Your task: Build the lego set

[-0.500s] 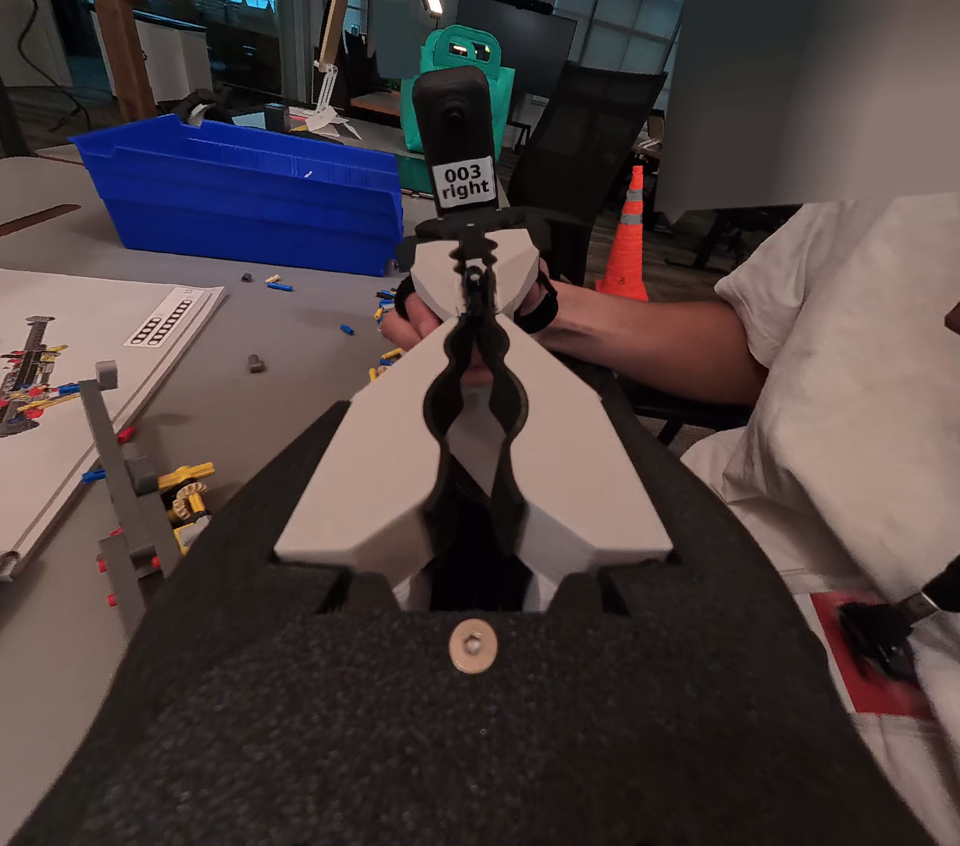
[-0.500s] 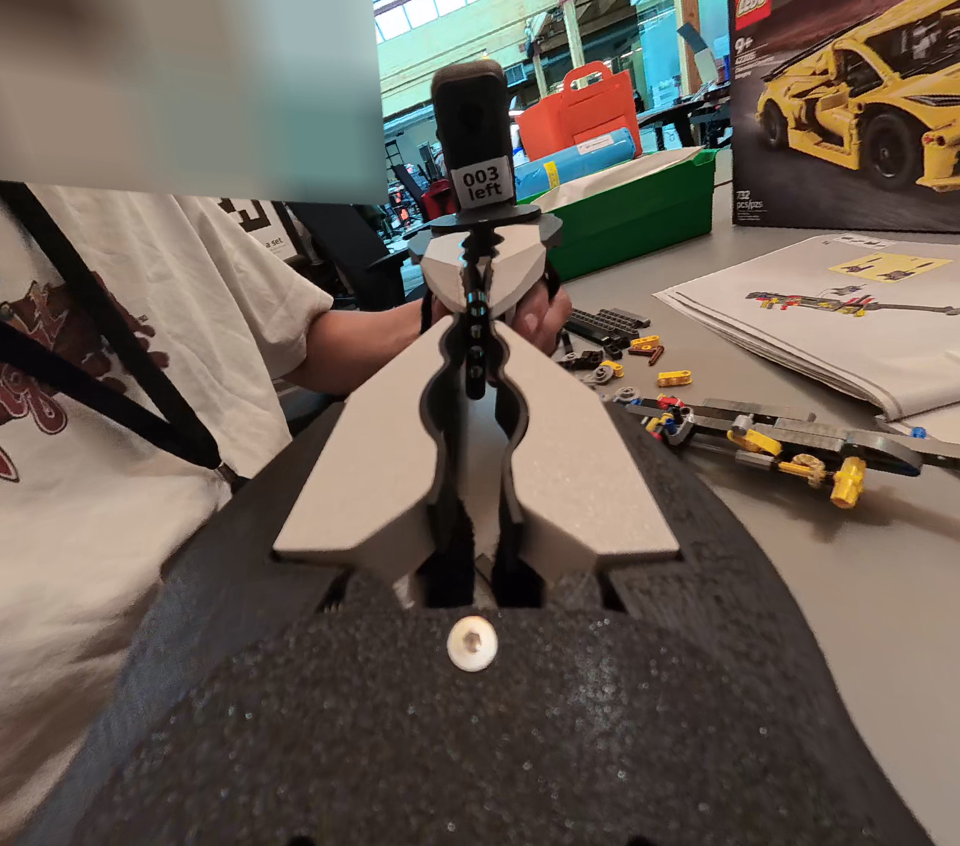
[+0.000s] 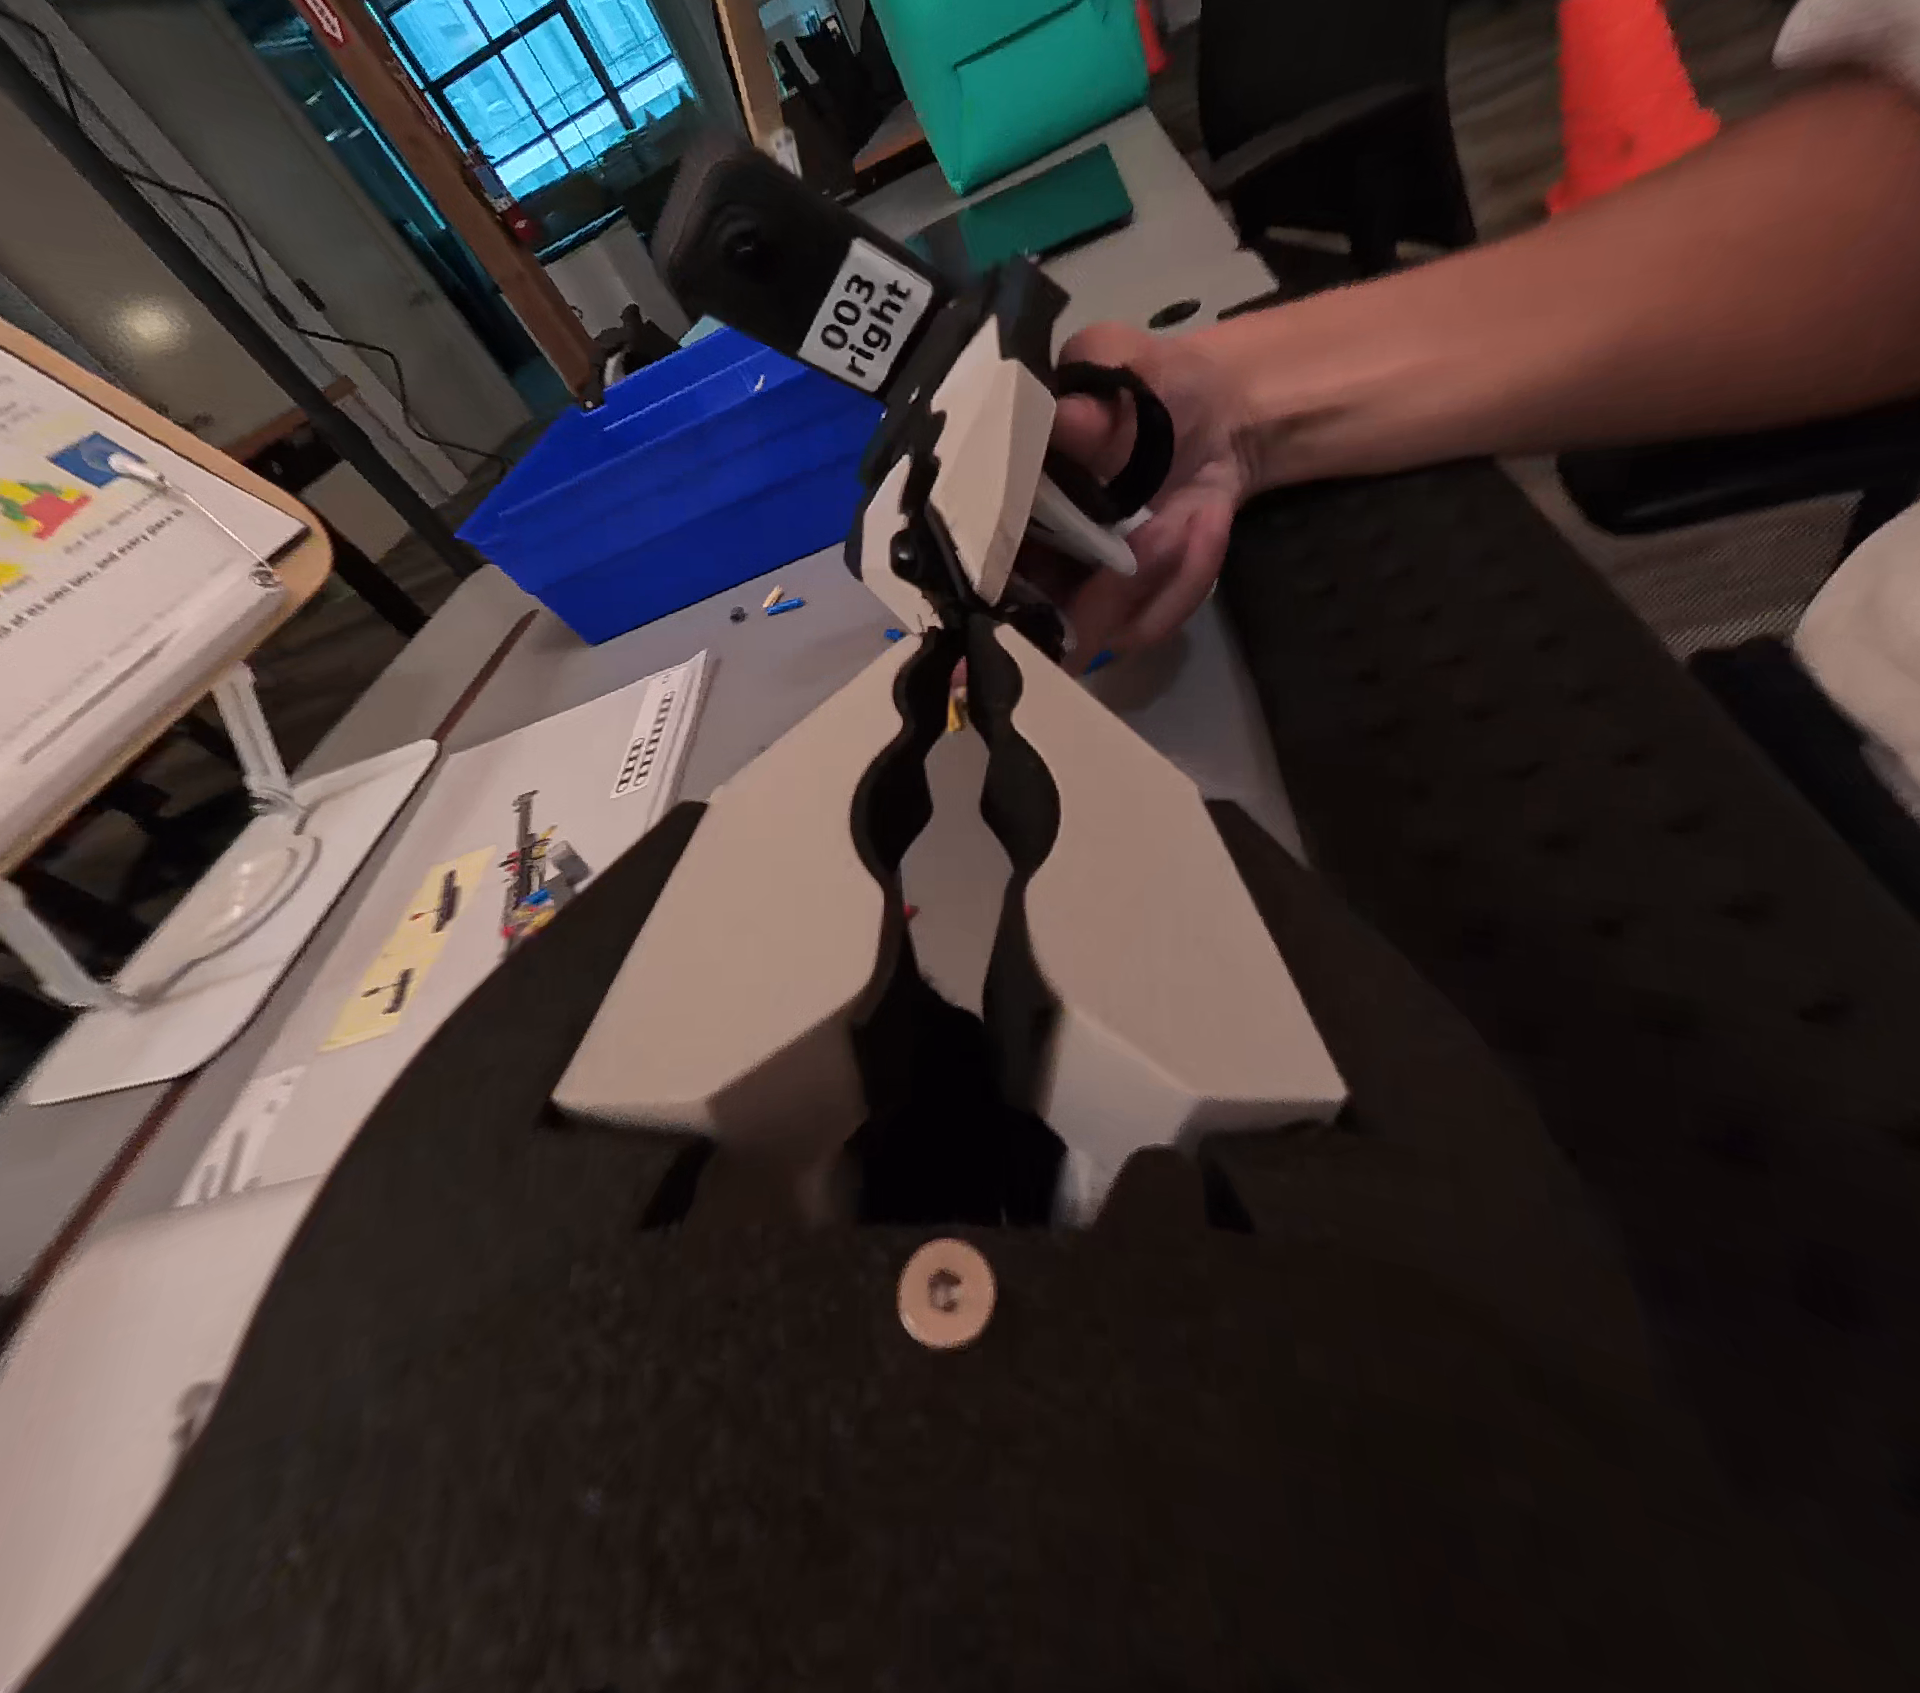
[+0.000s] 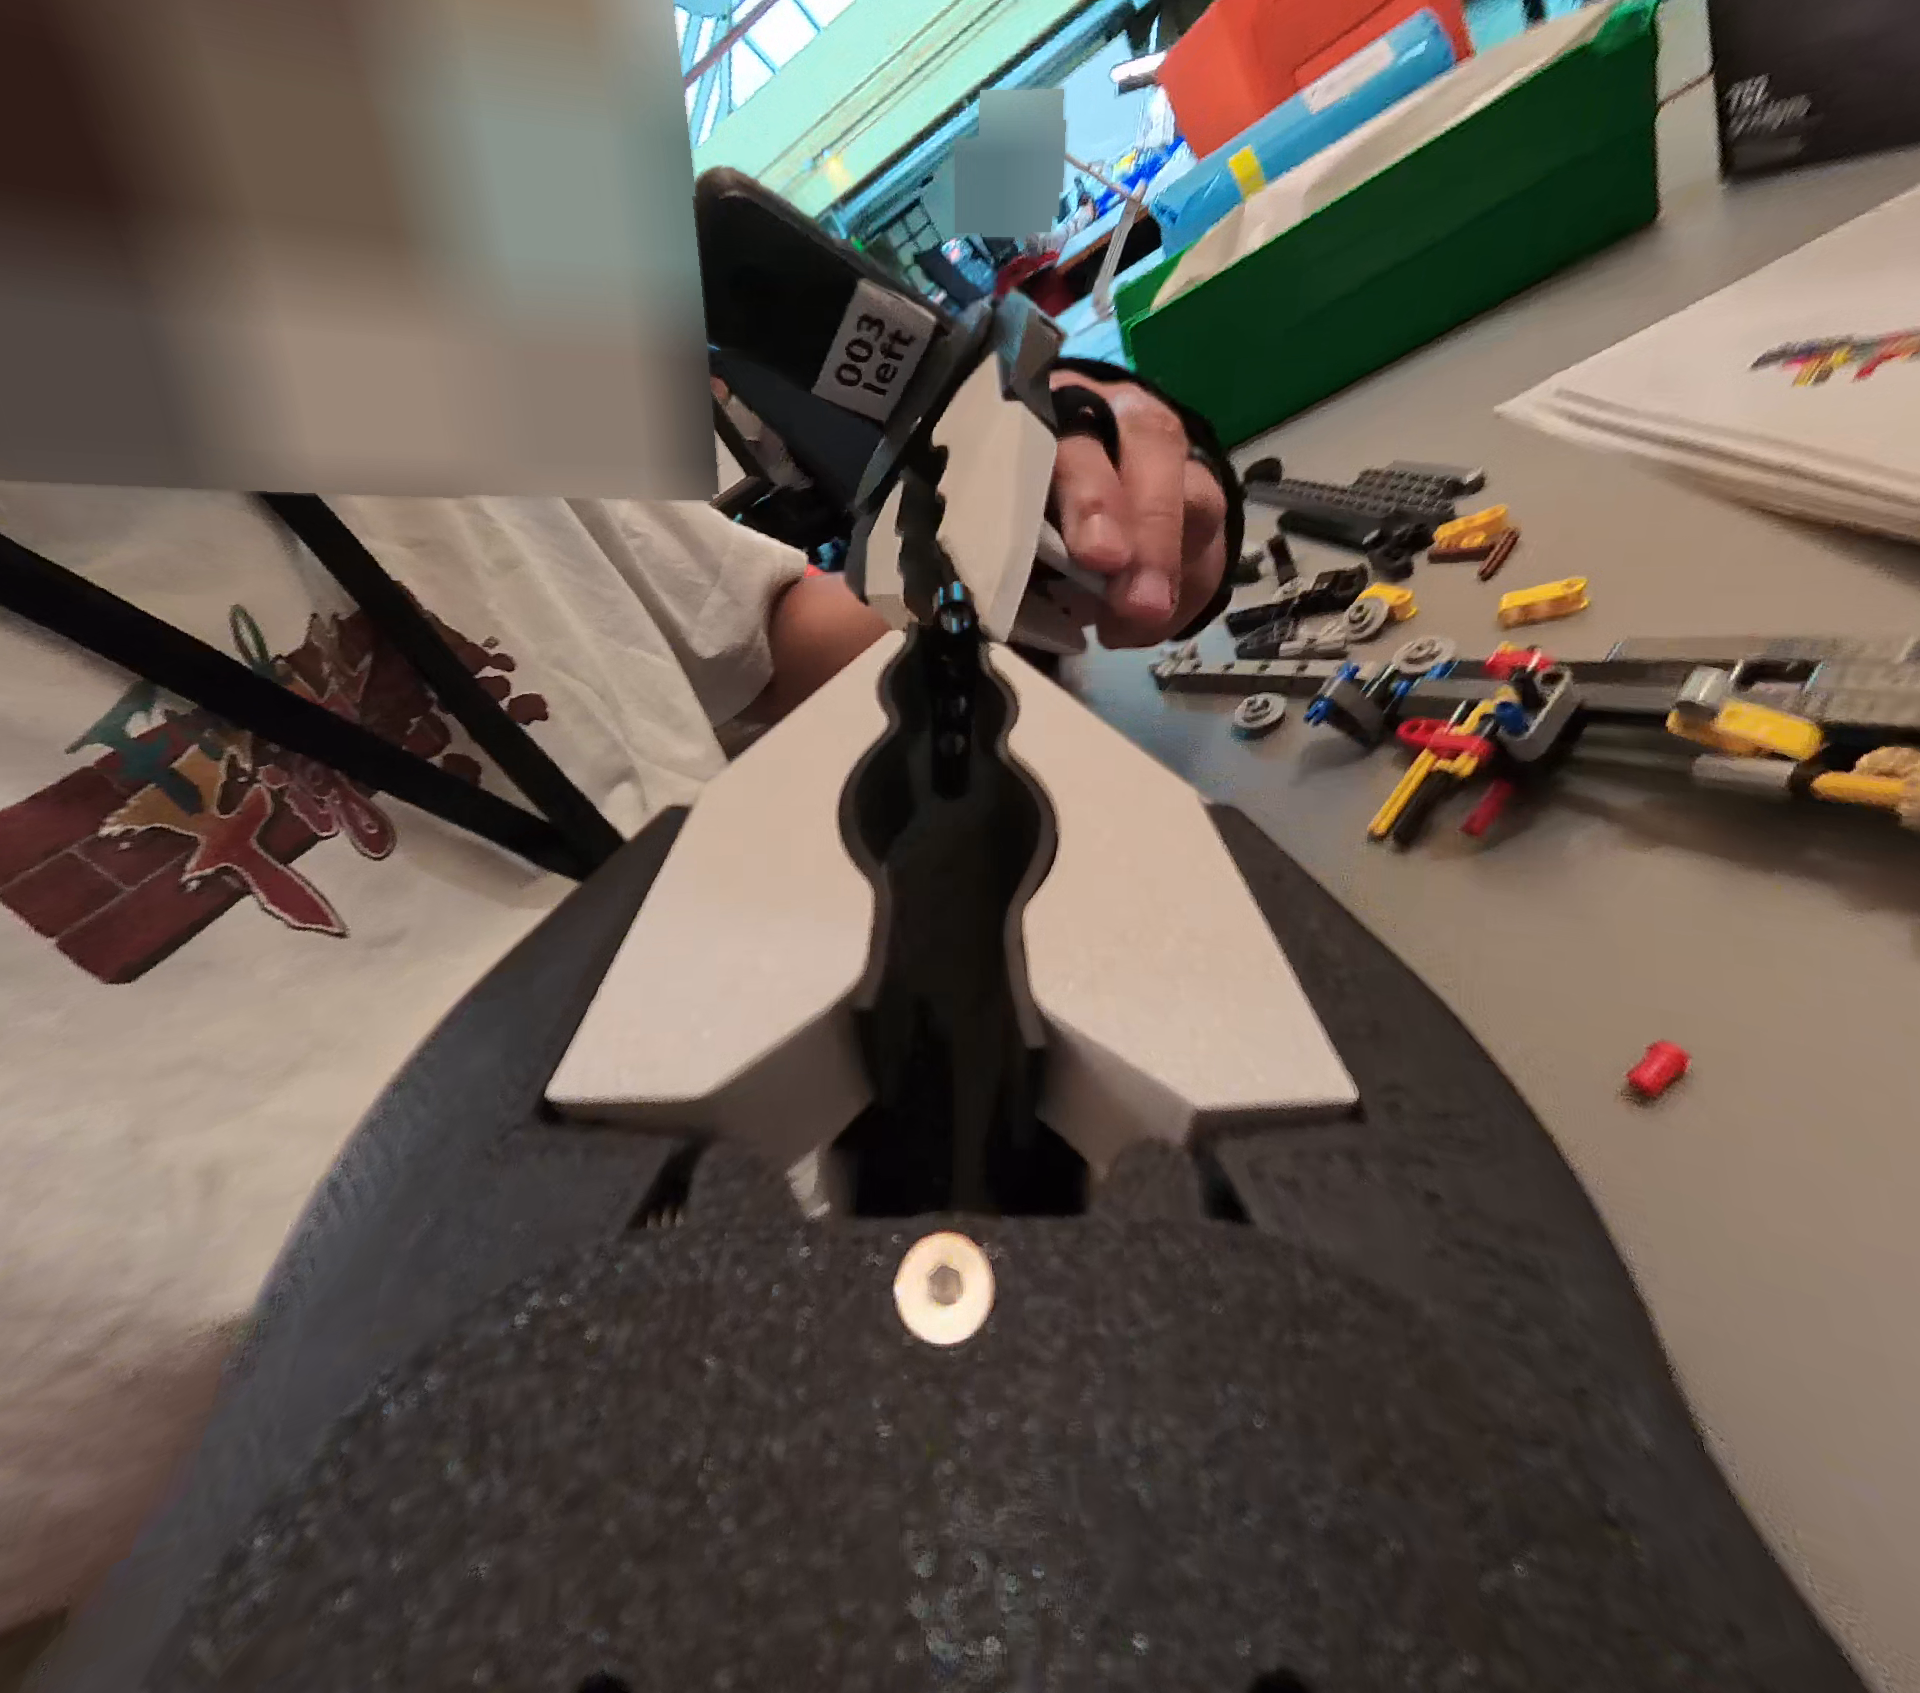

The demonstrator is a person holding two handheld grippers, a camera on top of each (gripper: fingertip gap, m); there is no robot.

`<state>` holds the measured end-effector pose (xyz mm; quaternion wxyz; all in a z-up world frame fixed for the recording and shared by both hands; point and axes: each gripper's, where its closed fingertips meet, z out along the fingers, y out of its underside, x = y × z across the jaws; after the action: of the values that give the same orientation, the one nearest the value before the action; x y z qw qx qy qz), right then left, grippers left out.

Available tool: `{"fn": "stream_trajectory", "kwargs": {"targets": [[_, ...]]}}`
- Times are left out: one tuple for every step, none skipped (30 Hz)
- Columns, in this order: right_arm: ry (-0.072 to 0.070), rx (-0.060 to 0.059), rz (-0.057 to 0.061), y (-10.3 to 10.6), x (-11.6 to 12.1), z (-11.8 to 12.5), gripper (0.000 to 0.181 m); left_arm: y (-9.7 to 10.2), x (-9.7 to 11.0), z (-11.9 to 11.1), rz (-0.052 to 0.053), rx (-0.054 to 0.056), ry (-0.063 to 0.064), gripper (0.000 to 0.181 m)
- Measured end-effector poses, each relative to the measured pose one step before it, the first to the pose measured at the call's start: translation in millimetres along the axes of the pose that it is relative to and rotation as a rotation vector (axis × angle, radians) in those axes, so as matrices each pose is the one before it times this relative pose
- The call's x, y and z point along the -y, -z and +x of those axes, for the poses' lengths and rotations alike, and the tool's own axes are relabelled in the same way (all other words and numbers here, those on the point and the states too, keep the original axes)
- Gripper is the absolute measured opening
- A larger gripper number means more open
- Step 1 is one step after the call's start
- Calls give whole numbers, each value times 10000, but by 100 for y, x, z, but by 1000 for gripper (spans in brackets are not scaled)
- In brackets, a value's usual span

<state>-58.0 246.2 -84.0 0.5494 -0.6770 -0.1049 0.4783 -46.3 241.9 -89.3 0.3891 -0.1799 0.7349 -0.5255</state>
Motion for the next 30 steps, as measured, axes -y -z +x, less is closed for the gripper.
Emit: {"fn": "stream_trajectory", "kwargs": {"targets": [[-209,-25,-216,79,-383,174,6,-128,-325,192,-222,70,-420,2],[-98,-82,-291,97,-504,208,6,-172,-401,273,-261,5,-380,2],[-87,-86,-252,119,-440,194,6,-189,-350,264,-235,12,-313,2],[-123,-49,-153,119,-298,176,6,-177,-265,183,-211,53,-288,2],[-116,-27,-147,91,-264,129,6,-165,-213,130,-186,71,-257,2],[6,-147,-130,103,-211,273,7,-174,-303,106,-234,74,-225,2],[94,-217,-221,78,-349,351,7,-187,-406,120,-272,52,-262,1],[27,-168,-167,36,-298,319,7,-169,-380,111,-247,75,-273,1],[-48,-63,-90,18,-170,210,6,-118,-239,42,-164,82,-215,1],[-57,-69,-33,-27,-59,201,6,-89,-190,9,-126,48,-94,1],[4,-130,5,-17,1,277,6,-63,-242,-66,-129,55,-52,1],[116,-143,-30,10,8,258,11,-35,-220,-54,-98,32,-32,1],[128,-155,-52,79,27,246,11,-4,-234,-20,-88,-19,68,1],[66,-186,57,137,129,302,1,24,-230,-162,-85,47,91,1],[64,-369,-2,241,0,579,5,28,-273,-258,-116,88,53,1],[267,-552,-178,258,-272,845,7,-49,-435,-113,-176,-18,61,1],[359,-896,-328,249,-603,1340,5,-87,-530,-2,-185,-66,69,1],[552,-939,-500,78,-984,1451,5,-124,-528,-41,-216,-19,20,2],[559,-775,-652,-174,-1189,1156,6,-195,-584,36,-275,-59,22,2],[437,-440,-558,-290,-759,429,6,-257,-692,48,-336,-52,64,2],[385,-116,-87,-270,70,-197,6,-211,-632,-106,-330,81,-45,2],[191,-77,179,-172,476,-252,6,-58,-235,-92,-121,67,-120,2],[9,66,272,-20,676,-317,6,66,169,-31,137,-21,89,2],[-205,217,489,168,1035,-389,6,137,284,-35,205,-114,315,2],[-343,457,702,304,1282,-595,6,192,299,-85,229,-113,337,2],[-452,620,751,367,1323,-732,6,221,363,-105,278,-114,296,2],[-549,429,669,301,1202,-350,6,252,533,81,378,-247,370,2],[-562,253,555,170,994,-76,6,253,706,95,469,-295,544,2],[-481,169,476,60,824,-45,6,223,754,177,477,-382,704,2],[-370,174,416,-29,655,-161,5,249,859,284,531,-467,769,2]]}}
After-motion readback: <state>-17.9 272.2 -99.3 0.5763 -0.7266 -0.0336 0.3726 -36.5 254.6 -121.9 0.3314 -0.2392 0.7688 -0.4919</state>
